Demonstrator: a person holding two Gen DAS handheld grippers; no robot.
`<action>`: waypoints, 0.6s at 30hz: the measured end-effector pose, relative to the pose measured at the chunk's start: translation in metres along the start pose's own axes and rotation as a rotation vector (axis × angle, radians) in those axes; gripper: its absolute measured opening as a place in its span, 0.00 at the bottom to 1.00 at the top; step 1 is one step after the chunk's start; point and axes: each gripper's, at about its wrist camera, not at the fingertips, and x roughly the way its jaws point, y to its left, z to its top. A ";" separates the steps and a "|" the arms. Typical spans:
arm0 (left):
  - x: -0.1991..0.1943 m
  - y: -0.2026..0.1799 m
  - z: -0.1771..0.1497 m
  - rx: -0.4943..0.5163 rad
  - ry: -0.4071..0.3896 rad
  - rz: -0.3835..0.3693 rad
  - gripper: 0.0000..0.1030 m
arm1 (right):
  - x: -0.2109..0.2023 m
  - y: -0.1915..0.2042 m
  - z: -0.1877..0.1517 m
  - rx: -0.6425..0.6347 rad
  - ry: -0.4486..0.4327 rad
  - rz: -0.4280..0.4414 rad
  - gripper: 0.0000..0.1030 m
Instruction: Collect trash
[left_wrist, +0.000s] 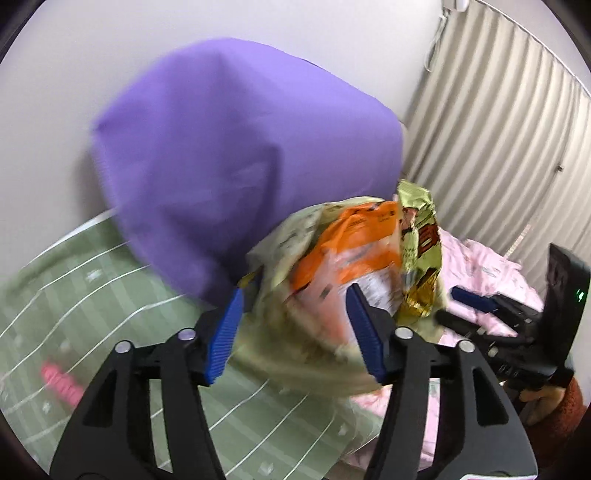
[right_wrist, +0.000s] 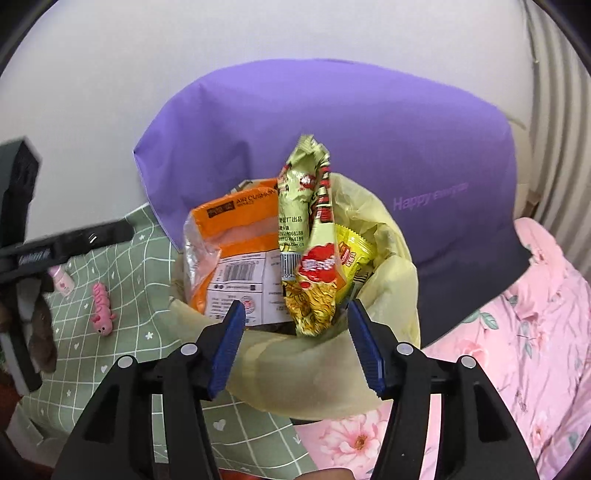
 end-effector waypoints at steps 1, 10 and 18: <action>-0.008 0.005 -0.007 0.004 -0.006 0.023 0.57 | -0.006 0.005 -0.002 0.004 -0.011 -0.003 0.53; -0.105 0.029 -0.078 -0.058 -0.053 0.231 0.69 | -0.048 0.080 -0.030 -0.004 -0.087 0.054 0.53; -0.157 0.042 -0.120 -0.111 -0.117 0.397 0.69 | -0.053 0.143 -0.056 -0.044 -0.061 0.125 0.53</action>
